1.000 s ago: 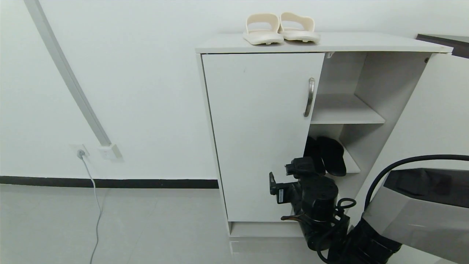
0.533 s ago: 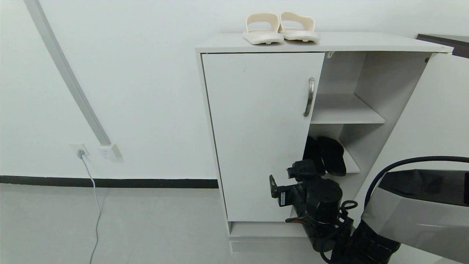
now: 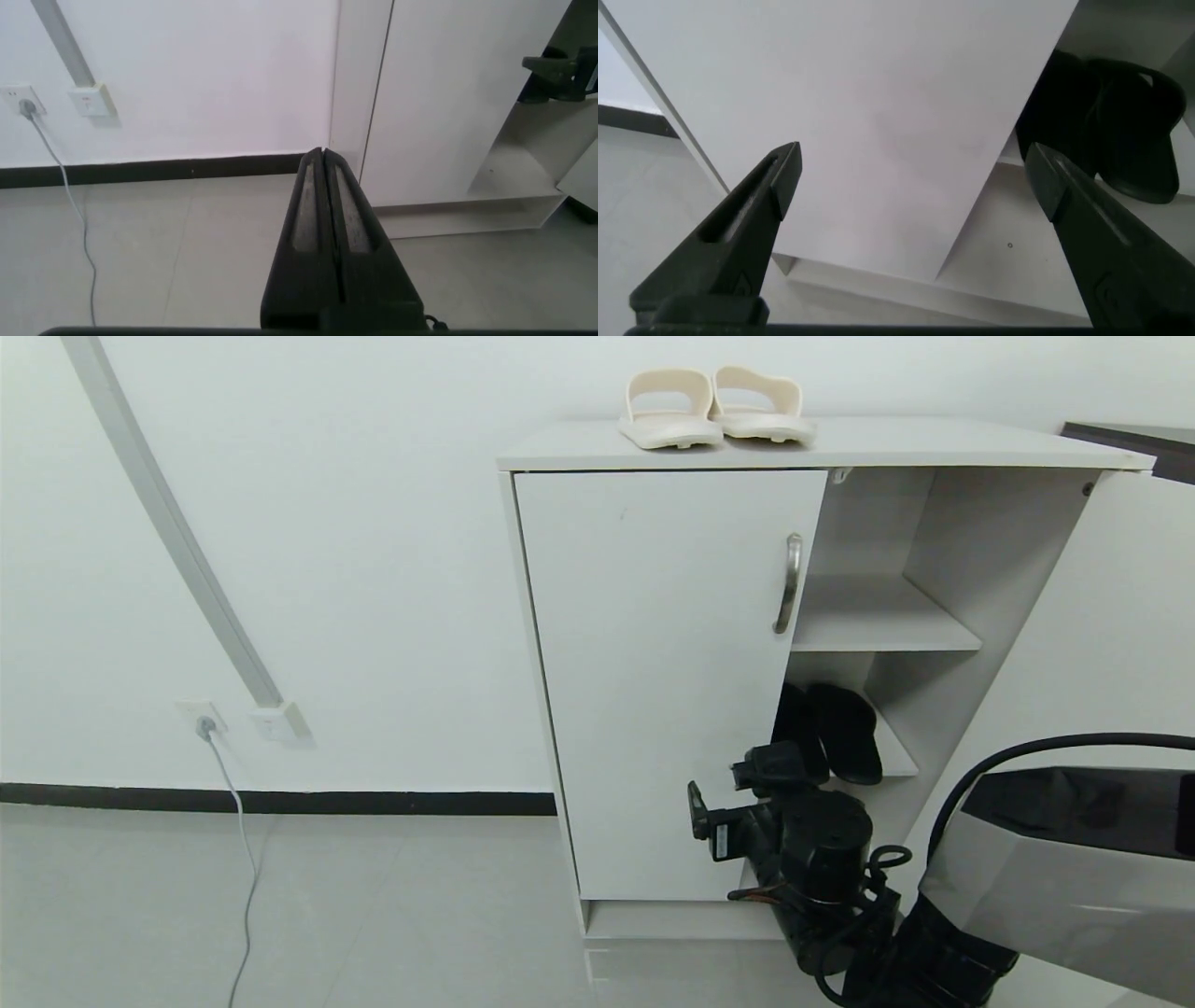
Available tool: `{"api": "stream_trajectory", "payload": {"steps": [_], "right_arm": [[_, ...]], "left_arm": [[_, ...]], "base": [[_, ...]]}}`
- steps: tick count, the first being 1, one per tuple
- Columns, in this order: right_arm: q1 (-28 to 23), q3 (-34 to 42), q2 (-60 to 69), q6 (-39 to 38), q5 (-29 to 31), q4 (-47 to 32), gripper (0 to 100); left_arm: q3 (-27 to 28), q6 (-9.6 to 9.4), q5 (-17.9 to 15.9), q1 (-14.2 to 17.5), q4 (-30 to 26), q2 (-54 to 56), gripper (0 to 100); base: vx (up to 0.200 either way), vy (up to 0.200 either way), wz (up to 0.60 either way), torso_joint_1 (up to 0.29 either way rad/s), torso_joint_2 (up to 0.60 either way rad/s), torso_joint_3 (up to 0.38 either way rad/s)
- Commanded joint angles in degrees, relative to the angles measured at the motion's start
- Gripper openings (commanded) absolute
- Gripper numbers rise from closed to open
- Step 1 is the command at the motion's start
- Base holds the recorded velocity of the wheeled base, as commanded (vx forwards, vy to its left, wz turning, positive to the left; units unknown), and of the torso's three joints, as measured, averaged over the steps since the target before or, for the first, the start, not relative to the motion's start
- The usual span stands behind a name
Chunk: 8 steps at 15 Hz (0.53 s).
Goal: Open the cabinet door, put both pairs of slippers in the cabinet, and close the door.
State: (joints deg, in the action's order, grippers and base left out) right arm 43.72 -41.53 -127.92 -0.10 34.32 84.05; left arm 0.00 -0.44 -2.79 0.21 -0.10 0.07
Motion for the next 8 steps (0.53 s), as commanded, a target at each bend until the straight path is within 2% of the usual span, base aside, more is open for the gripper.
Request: {"api": "stream_trajectory", "payload": {"steps": [1,4,8], "right_arm": [[0.05,0.05,-0.23,0.01,0.05,0.15,100],[0.05,0.14,-0.23,0.01,0.05,0.15,100],[0.05,0.14,-0.23,0.1,0.05,-0.03,100]], "left_arm": [[0.0,0.0,-0.02,0.06,0.01,-0.07,0],[0.0,0.0,-0.02,0.06,0.01,-0.07,0],[0.0,0.0,-0.02,0.06,0.01,-0.07,0]], "base": [[0.0,0.0,0.0,0.0,0.0,0.0],[0.0,0.0,0.0,0.001,-0.04,-0.038],[0.0,0.0,0.0,0.032,-0.35,-0.309]]}}
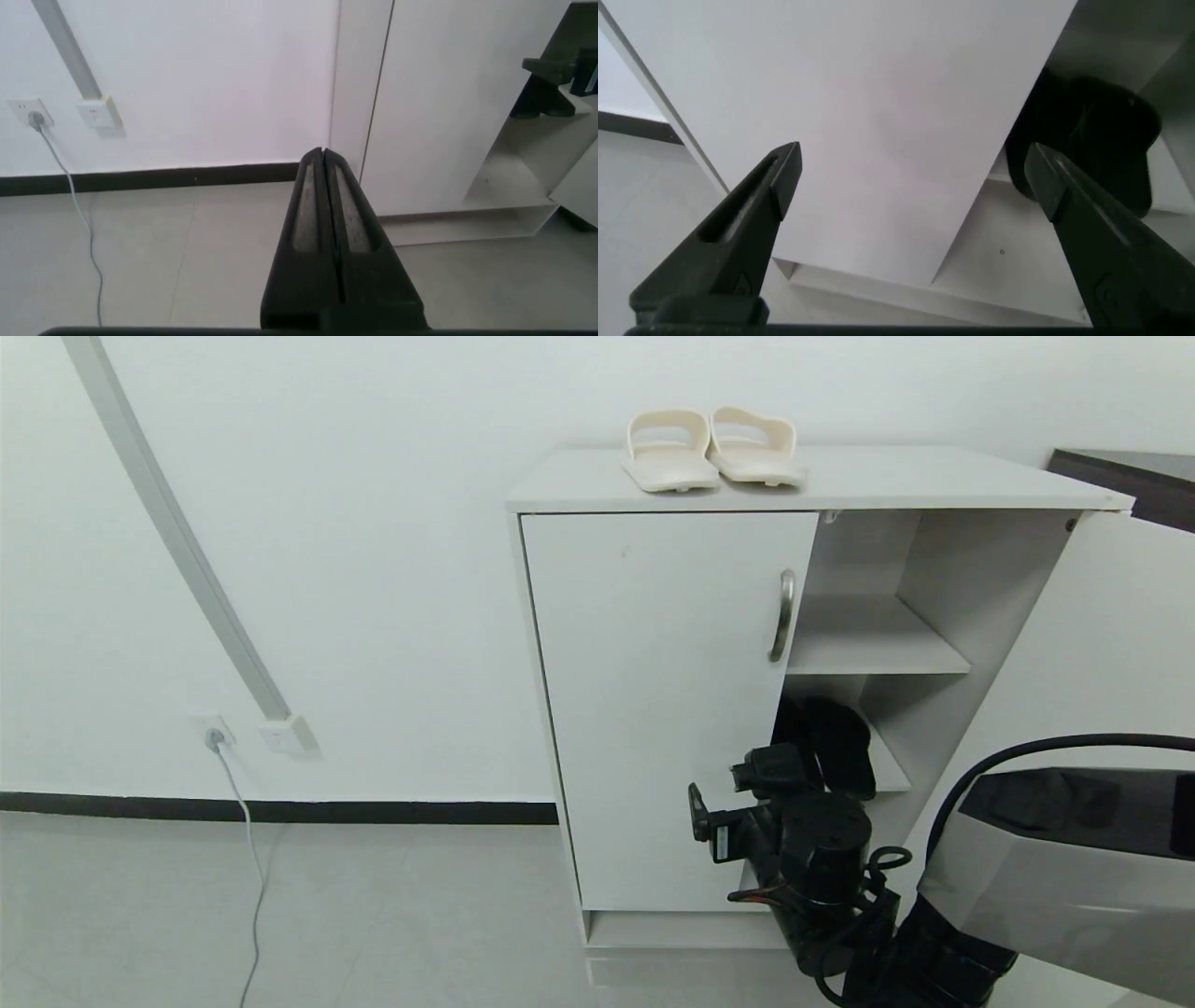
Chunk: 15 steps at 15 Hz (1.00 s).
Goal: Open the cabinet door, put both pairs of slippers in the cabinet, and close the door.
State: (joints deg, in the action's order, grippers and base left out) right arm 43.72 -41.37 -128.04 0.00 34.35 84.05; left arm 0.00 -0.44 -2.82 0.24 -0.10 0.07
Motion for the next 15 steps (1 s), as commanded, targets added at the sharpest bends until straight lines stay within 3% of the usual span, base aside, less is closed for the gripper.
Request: {"api": "stream_trajectory", "payload": {"steps": [1,15], "right_arm": [[0.05,-0.02,-0.19,0.0,0.01,-0.03,100],[-0.03,0.07,-0.19,0.0,0.01,-0.03,100]], "left_arm": [[0.0,0.0,0.0,0.02,0.01,-0.07,0],[0.0,0.0,0.0,0.02,0.01,-0.07,0]], "base": [[0.0,0.0,0.0,0.071,-0.44,-0.359],[0.0,0.0,0.0,0.146,-0.47,-0.331]]}}
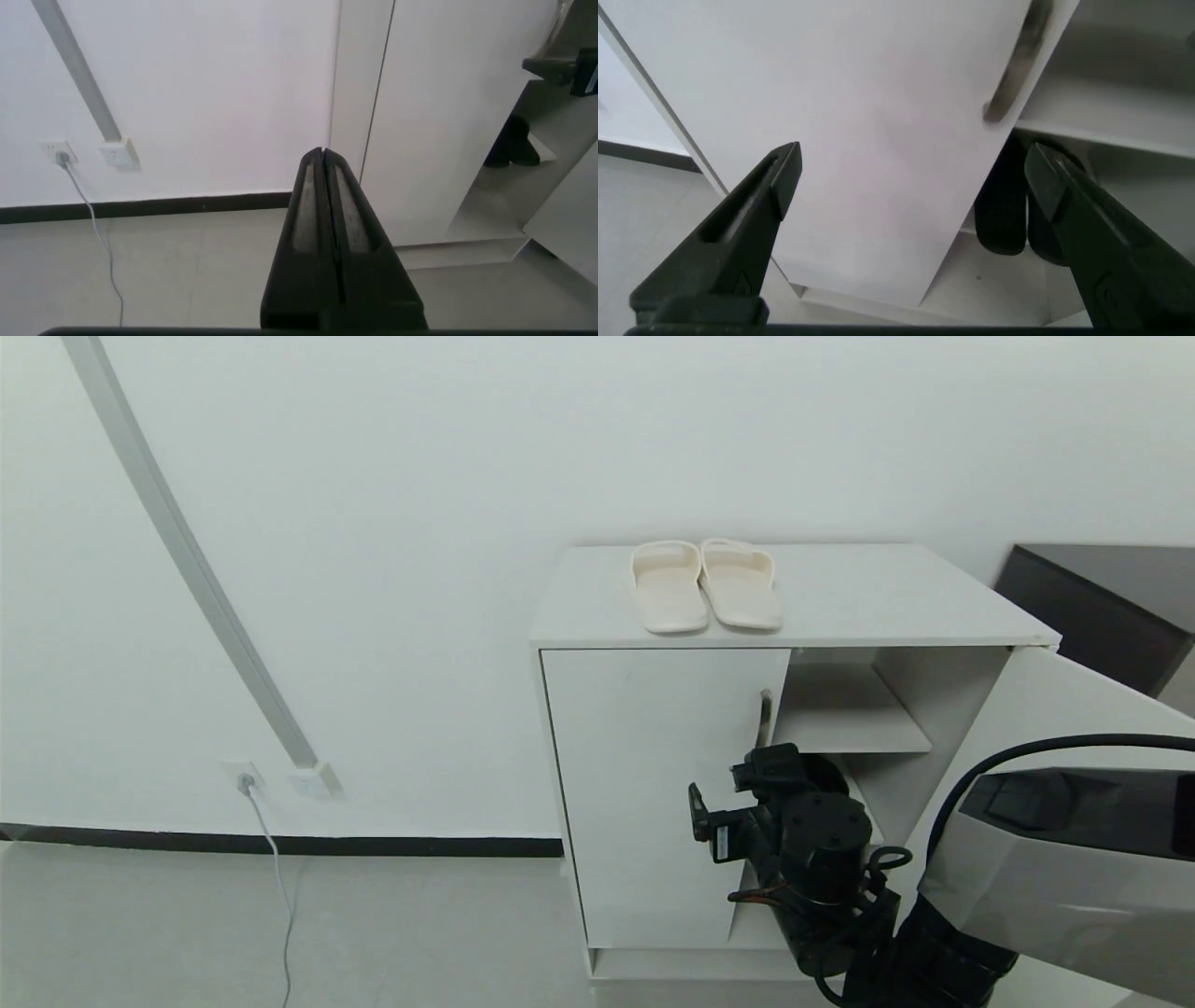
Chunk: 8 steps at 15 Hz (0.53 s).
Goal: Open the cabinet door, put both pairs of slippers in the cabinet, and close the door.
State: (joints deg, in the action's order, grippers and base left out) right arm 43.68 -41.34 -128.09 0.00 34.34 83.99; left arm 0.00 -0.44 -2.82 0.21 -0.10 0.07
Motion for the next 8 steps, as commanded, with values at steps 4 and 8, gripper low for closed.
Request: {"api": "stream_trajectory", "payload": {"steps": [4,8], "right_arm": [[0.0,0.03,-0.15,0.0,0.11,0.03,100],[0.09,-0.06,-0.15,0.0,0.11,0.12,100]], "left_arm": [[0.0,0.0,0.0,0.06,0.01,-0.07,0],[0.0,0.0,0.0,0.06,0.01,-0.07,0]], "base": [[0.0,0.0,0.0,0.209,-0.51,-0.315],[0.0,0.0,0.0,0.234,-0.55,-0.317]]}}
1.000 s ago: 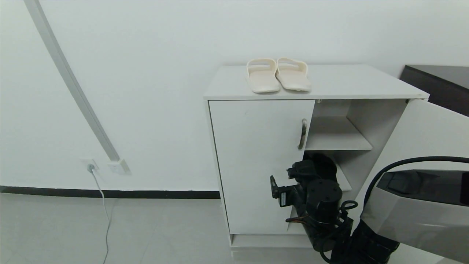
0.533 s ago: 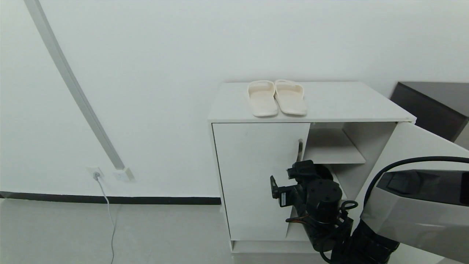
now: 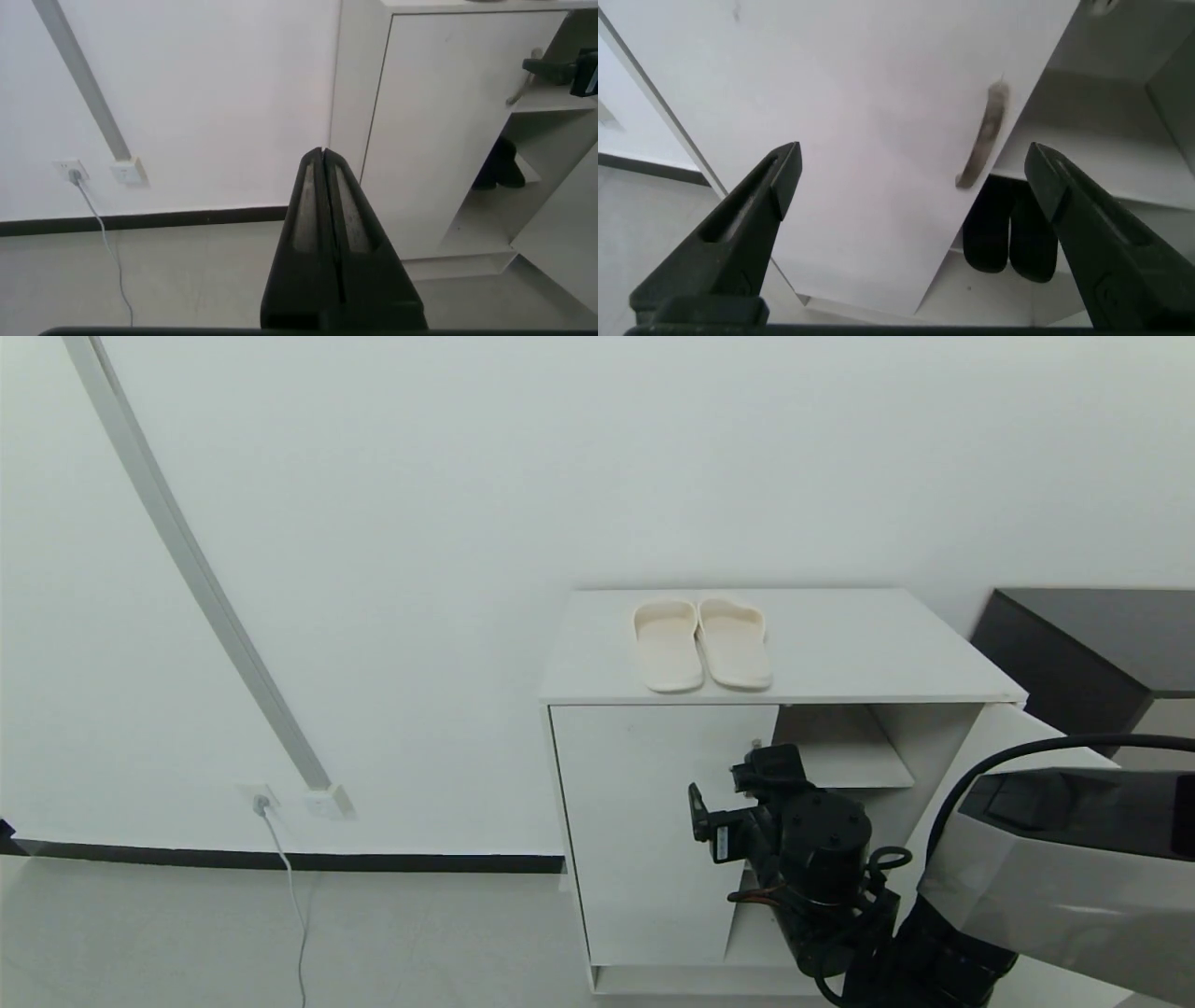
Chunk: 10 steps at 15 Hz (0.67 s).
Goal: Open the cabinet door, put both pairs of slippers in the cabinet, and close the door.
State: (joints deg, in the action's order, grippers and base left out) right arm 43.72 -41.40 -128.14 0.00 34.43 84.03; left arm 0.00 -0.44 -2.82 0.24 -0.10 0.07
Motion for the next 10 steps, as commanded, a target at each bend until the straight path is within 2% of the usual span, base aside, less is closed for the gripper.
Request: {"api": "stream_trajectory", "payload": {"steps": [1,5,10], "right_arm": [[-0.03,0.09,-0.1,0.0,0.03,0.08,100],[0.05,0.0,-0.1,0.0,0.03,0.08,100],[-0.03,0.0,-0.01,0.0,-0.06,0.08,100]], "left_arm": [[0.0,0.0,0.0,0.02,0.01,-0.07,0],[0.0,0.0,0.0,0.02,0.01,-0.07,0],[0.0,0.0,0.0,-0.07,0.01,-0.07,0]], "base": [[0.0,0.0,0.0,0.256,-0.58,-0.334],[0.0,0.0,0.0,0.26,-0.59,-0.334],[0.0,0.0,0.0,0.191,-0.41,-0.228]]}}
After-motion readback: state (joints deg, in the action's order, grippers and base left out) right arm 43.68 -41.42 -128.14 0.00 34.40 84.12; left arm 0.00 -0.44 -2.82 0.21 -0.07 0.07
